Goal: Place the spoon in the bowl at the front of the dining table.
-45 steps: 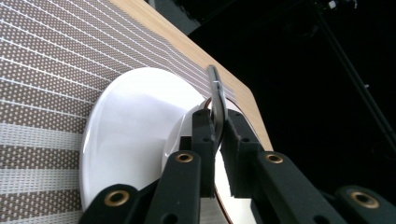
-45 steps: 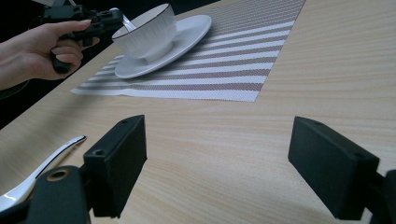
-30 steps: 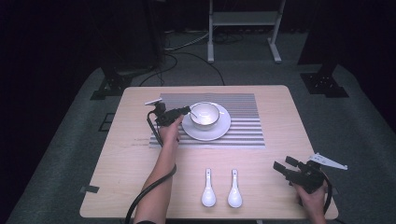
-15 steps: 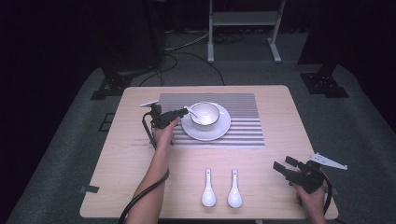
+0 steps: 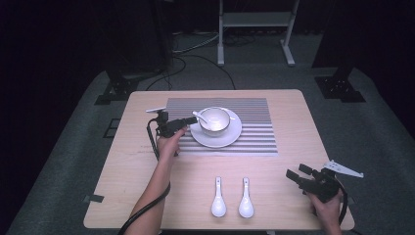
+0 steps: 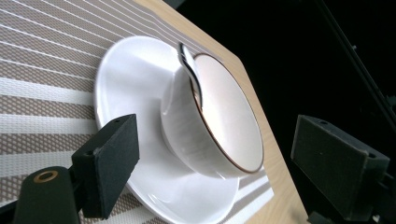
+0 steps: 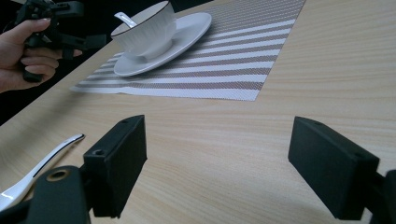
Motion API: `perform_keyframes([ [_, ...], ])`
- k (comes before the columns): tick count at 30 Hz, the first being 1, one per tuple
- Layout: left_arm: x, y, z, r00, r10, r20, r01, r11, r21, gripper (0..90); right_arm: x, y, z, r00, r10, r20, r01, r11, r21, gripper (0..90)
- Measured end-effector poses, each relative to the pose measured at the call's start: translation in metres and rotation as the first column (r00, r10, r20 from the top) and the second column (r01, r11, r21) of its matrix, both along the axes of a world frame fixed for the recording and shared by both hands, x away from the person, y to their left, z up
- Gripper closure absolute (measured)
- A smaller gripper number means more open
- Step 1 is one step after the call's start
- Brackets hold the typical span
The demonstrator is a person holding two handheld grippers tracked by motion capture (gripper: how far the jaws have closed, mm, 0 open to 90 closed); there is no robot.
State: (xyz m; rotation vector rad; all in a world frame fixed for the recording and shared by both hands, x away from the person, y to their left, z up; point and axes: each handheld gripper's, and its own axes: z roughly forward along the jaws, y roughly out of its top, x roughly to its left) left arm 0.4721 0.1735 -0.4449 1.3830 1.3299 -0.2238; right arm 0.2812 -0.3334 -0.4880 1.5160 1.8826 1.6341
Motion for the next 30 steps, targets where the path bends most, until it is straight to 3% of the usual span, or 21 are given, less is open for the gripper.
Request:
perform_keyframes([
  [7, -0.008, 0.002, 0.000, 0.9999, -0.015, -0.002, 0.015, 0.9999, 0.001, 13.2, 0.000, 0.000, 0.000, 1.0000, -0.002, -0.002, 0.002, 1.000, 0.000, 18.4],
  [9, -0.009, 0.003, 0.001, 0.9998, -0.019, 0.001, 0.019, 0.9998, 0.011, 9.3, 0.000, 0.000, 0.000, 1.0000, -0.005, -0.004, 0.005, 1.000, 0.000, 18.4],
  [12, -0.011, 0.006, 0.002, 0.9997, -0.024, 0.005, 0.024, 0.9997, -0.005, 9.3, 0.000, 0.000, 0.000, 1.0000, -0.006, -0.004, 0.006, 1.000, 0.000, 18.4],
  [30, -0.027, 0.010, 0.010, 0.9967, -0.075, 0.034, 0.074, 0.9969, 0.029, 9.2, 0.000, 0.000, 0.000, 0.9999, -0.010, -0.005, 0.010, 1.000, -0.003, 18.4],
])
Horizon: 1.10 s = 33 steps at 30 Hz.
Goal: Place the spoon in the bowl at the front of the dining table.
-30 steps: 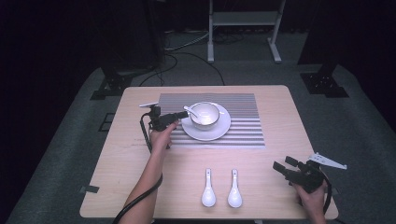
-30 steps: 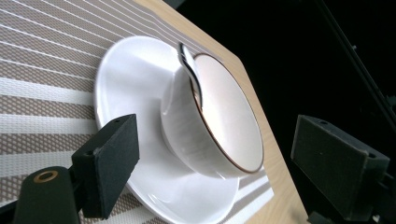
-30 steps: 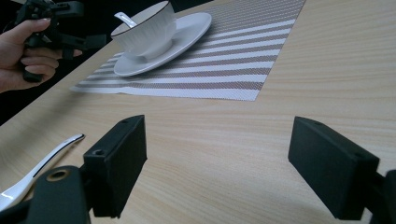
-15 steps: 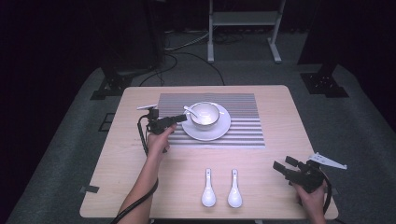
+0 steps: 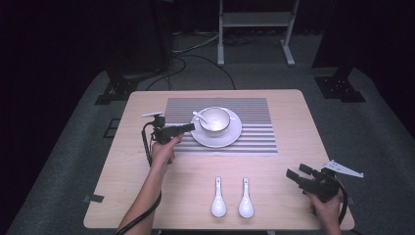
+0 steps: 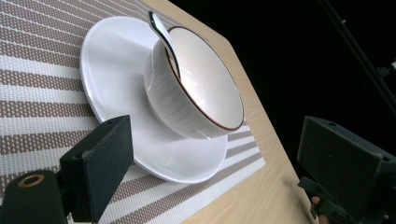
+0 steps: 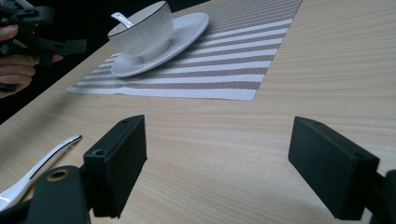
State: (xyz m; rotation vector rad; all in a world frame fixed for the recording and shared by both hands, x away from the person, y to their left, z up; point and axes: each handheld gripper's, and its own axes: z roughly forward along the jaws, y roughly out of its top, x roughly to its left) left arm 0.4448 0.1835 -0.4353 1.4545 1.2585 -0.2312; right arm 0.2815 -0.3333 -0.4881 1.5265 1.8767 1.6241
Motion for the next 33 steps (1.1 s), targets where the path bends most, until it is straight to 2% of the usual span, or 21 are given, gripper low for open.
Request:
perform_keyframes([
  [4, -0.002, 0.001, -0.002, 0.9998, -0.018, -0.005, 0.018, 0.9997, 0.015, 9.2, 0.000, 0.000, 0.000, 1.0000, 0.000, 0.000, 0.000, 1.000, -0.002, 18.4],
  [17, -0.015, 0.002, -0.007, 0.9986, -0.053, -0.009, 0.053, 0.9983, 0.025, 9.2, 0.000, 0.001, 0.000, 1.0000, 0.000, -0.002, 0.000, 1.000, -0.004, 18.4],
  [24, -0.025, 0.012, -0.015, 0.9981, -0.059, -0.018, 0.059, 0.9972, 0.046, 9.2, 0.000, 0.001, 0.000, 1.0000, -0.001, -0.003, 0.001, 1.000, -0.005, 18.4],
  [33, -0.038, 0.022, -0.026, 0.9979, -0.058, -0.027, 0.059, 0.9973, 0.044, 9.2, 0.000, 0.001, 0.000, 1.0000, -0.002, -0.004, 0.002, 1.000, -0.009, 18.4],
])
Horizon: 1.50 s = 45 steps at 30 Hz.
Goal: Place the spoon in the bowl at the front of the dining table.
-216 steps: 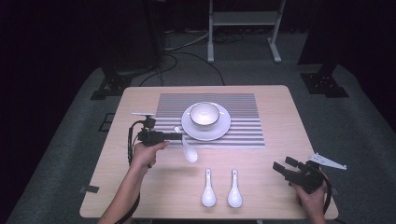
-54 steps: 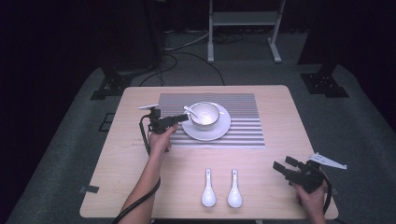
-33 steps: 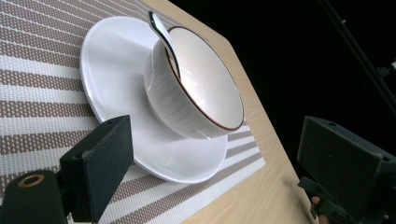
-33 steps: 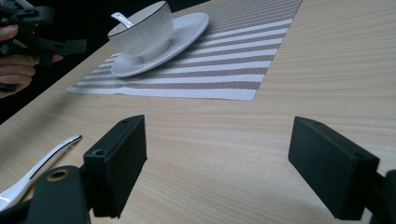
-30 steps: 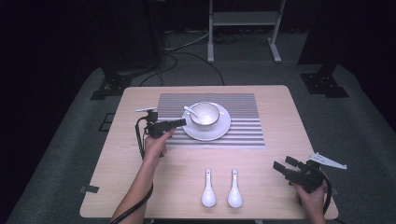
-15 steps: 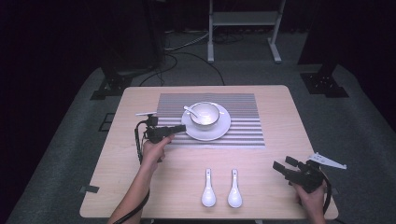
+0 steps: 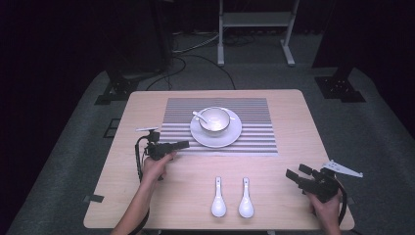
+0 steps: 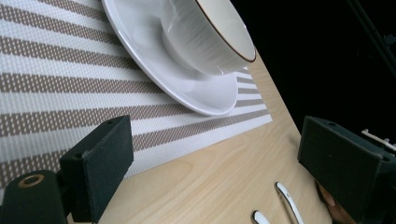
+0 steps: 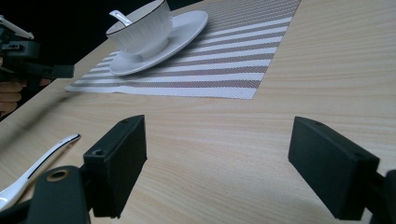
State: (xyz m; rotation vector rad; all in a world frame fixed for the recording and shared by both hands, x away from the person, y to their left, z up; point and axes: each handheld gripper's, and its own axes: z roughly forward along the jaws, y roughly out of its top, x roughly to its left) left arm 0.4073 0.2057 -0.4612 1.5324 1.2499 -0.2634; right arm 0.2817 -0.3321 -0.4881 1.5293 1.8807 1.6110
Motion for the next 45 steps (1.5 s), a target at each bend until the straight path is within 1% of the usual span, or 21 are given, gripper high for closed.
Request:
perform_keyframes([
  [2, -0.002, 0.001, -0.002, 1.0000, 0.000, 0.000, 0.000, 1.0000, -0.005, 9.2, 0.000, 0.000, 0.000, 1.0000, 0.000, -0.001, 0.000, 1.000, 0.001, 18.4],
  [4, -0.004, 0.001, -0.003, 1.0000, -0.004, -0.001, 0.004, 1.0000, 0.002, 9.2, 0.000, 0.000, 0.000, 1.0000, -0.001, 0.000, 0.001, 1.000, 0.000, 18.4],
  [6, -0.005, 0.002, -0.004, 1.0000, -0.003, -0.006, 0.003, 1.0000, -0.001, 9.2, 0.000, 0.000, 0.000, 1.0000, -0.001, -0.001, 0.001, 1.000, 0.000, 18.4],
  [13, -0.009, 0.004, -0.006, 1.0000, -0.008, 0.000, 0.008, 1.0000, 0.004, 9.2, 0.000, 0.000, 0.000, 1.0000, 0.000, 0.000, 0.000, 1.000, -0.001, 18.4],
  [16, -0.013, 0.004, -0.007, 1.0000, -0.006, 0.000, 0.006, 1.0000, -0.001, 9.2, 0.000, 0.000, 0.000, 1.0000, 0.000, 0.000, 0.000, 1.000, 0.000, 18.4],
  [19, -0.019, 0.003, -0.007, 0.9998, -0.015, 0.009, 0.015, 0.9999, -0.003, 9.2, 0.000, 0.000, 0.000, 1.0000, 0.000, 0.000, 0.000, 1.000, 0.000, 18.4],
  [22, -0.024, 0.002, -0.006, 0.9994, -0.026, 0.024, 0.026, 0.9997, 0.006, 9.2, 0.000, 0.000, 0.000, 1.0000, 0.000, 0.000, 0.000, 1.000, 0.000, 18.4],
  [26, -0.030, 0.000, -0.006, 0.9988, -0.036, 0.033, 0.036, 0.9993, 0.001, 9.2, 0.000, 0.000, 0.000, 1.0000, -0.001, 0.000, 0.001, 1.000, -0.001, 18.4],
  [29, -0.034, 0.000, -0.005, 0.9980, -0.042, 0.047, 0.042, 0.9990, 0.016, 9.2, 0.000, 0.000, 0.000, 1.0000, -0.001, 0.001, 0.001, 1.000, -0.001, 18.4],
  [32, -0.039, 0.000, -0.005, 0.9976, -0.046, 0.052, 0.045, 0.9990, 0.004, 9.2, 0.000, 0.000, 0.000, 1.0000, 0.000, 0.000, 0.000, 1.000, -0.002, 18.4],
  [34, -0.043, 0.001, -0.005, 0.9970, -0.049, 0.060, 0.048, 0.9986, 0.020, 9.2, 0.000, 0.000, 0.000, 1.0000, 0.000, 0.000, 0.000, 1.000, -0.002, 18.4],
  [36, -0.046, 0.002, -0.005, 0.9970, -0.049, 0.059, 0.049, 0.9988, 0.005, 9.2, 0.000, 0.000, 0.000, 1.0000, 0.000, 0.000, 0.000, 1.000, -0.002, 18.4],
  [38, -0.049, 0.004, -0.006, 0.9972, -0.049, 0.057, 0.051, 0.9984, -0.026, 9.3, 0.000, 0.000, 0.000, 1.0000, -0.001, 0.000, 0.001, 1.000, -0.002, 18.4],
  [39, -0.050, 0.005, -0.006, 0.9966, -0.055, 0.061, 0.056, 0.9980, -0.027, 9.2, 0.000, 0.000, 0.000, 1.0000, -0.001, 0.000, 0.001, 1.000, -0.001, 18.4],
  [41, -0.054, 0.005, -0.005, 0.9962, -0.050, 0.072, 0.051, 0.9986, -0.011, 9.2, 0.000, 0.000, 0.000, 1.0000, -0.003, -0.001, 0.003, 1.000, -0.001, 18.4],
  [45, -0.060, 0.008, -0.008, 0.9956, -0.053, 0.077, 0.054, 0.9985, -0.011, 9.3, 0.000, 0.000, 0.000, 1.0000, -0.004, 0.000, 0.004, 1.000, -0.001, 18.4],
])
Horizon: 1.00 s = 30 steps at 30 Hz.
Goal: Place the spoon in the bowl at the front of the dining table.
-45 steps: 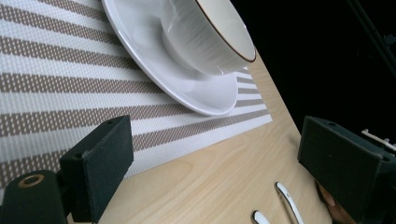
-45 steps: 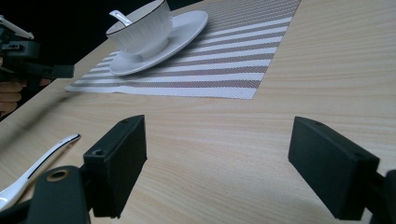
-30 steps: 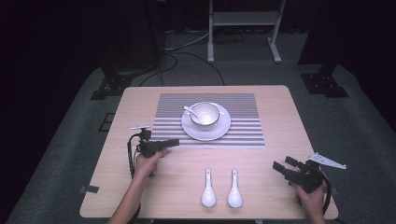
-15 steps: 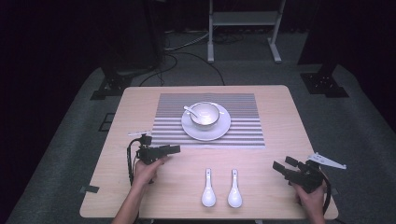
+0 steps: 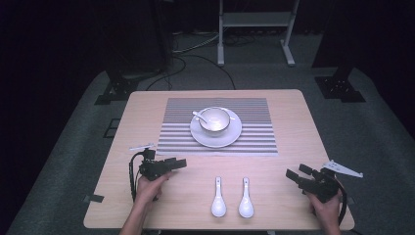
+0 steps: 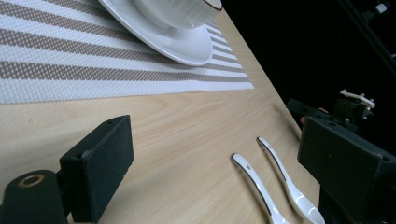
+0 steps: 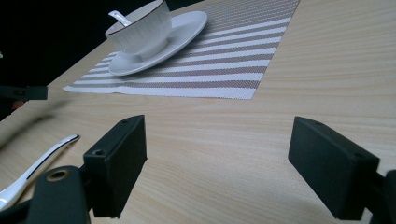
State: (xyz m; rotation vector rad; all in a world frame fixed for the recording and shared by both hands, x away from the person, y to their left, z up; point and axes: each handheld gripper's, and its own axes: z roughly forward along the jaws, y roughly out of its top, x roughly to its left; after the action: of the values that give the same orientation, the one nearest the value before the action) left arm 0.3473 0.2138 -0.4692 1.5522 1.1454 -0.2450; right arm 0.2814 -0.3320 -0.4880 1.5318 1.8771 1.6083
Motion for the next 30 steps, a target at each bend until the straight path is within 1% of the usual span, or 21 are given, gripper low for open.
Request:
perform_keyframes([
  [1, -0.002, 0.001, -0.001, 1.0000, 0.001, -0.002, -0.002, 1.0000, -0.008, 9.2, 0.000, 0.000, 0.000, 1.0000, 0.000, 0.000, 0.000, 1.000, 0.000, 18.4],
  [3, -0.007, 0.001, -0.001, 1.0000, 0.005, 0.008, -0.005, 1.0000, 0.004, 9.2, 0.000, 0.000, 0.000, 1.0000, 0.000, -0.001, 0.000, 1.000, 0.001, 18.4],
  [5, -0.012, 0.003, -0.001, 0.9998, -0.001, 0.018, 0.001, 1.0000, 0.009, 9.2, 0.000, 0.000, 0.000, 1.0000, -0.001, 0.000, 0.001, 1.000, 0.000, 18.4],
  [7, -0.015, 0.003, -0.001, 0.9997, -0.003, 0.024, 0.003, 0.9997, 0.024, 9.2, 0.000, 0.000, 0.000, 1.0000, -0.001, -0.001, 0.001, 1.000, -0.001, 18.4],
  [9, -0.019, 0.004, -0.003, 0.9997, -0.006, 0.025, 0.005, 0.9997, 0.023, 9.2, 0.000, 0.000, 0.000, 1.0000, -0.003, -0.002, 0.003, 1.000, -0.001, 18.4],
  [11, -0.022, 0.005, -0.003, 0.9995, -0.005, 0.032, 0.004, 0.9990, 0.044, 9.2, -0.001, 0.000, 0.000, 1.0000, -0.004, -0.002, 0.004, 1.000, 0.001, 18.4],
  [13, -0.028, 0.005, -0.005, 0.9996, -0.009, 0.029, 0.008, 0.9990, 0.044, 9.2, -0.001, 0.000, 0.000, 1.0000, -0.005, -0.002, 0.005, 1.000, 0.000, 18.4],
  [16, -0.033, 0.004, -0.006, 0.9992, -0.012, 0.037, 0.009, 0.9979, 0.064, 9.2, -0.001, 0.000, 0.000, 1.0000, -0.005, -0.002, 0.005, 1.000, -0.002, 18.4],
  [19, -0.039, 0.005, -0.006, 0.9991, -0.012, 0.041, 0.010, 0.9978, 0.066, 9.2, -0.001, 0.000, 0.000, 1.0000, -0.004, -0.001, 0.004, 1.000, -0.002, 18.4],
  [21, -0.042, 0.005, -0.006, 0.9989, -0.008, 0.046, 0.006, 0.9989, 0.047, 9.2, -0.001, 0.000, 0.000, 1.0000, -0.004, -0.001, 0.004, 1.000, -0.002, 18.4],
  [22, -0.043, 0.005, -0.005, 0.9987, -0.006, 0.050, 0.003, 0.9989, 0.046, 9.2, -0.001, 0.000, 0.000, 1.0000, -0.004, -0.001, 0.004, 1.000, -0.002, 18.4],
  [26, -0.050, 0.005, -0.005, 0.9974, -0.004, 0.072, -0.001, 0.9973, 0.073, 9.2, -0.001, 0.000, 0.000, 1.0000, -0.003, -0.002, 0.003, 1.000, 0.002, 18.4],
  [30, -0.051, 0.005, -0.005, 0.9972, 0.003, 0.075, -0.008, 0.9978, 0.066, 9.2, -0.001, -0.001, 0.000, 1.0000, -0.007, -0.001, 0.007, 1.000, 0.013, 18.4],
])
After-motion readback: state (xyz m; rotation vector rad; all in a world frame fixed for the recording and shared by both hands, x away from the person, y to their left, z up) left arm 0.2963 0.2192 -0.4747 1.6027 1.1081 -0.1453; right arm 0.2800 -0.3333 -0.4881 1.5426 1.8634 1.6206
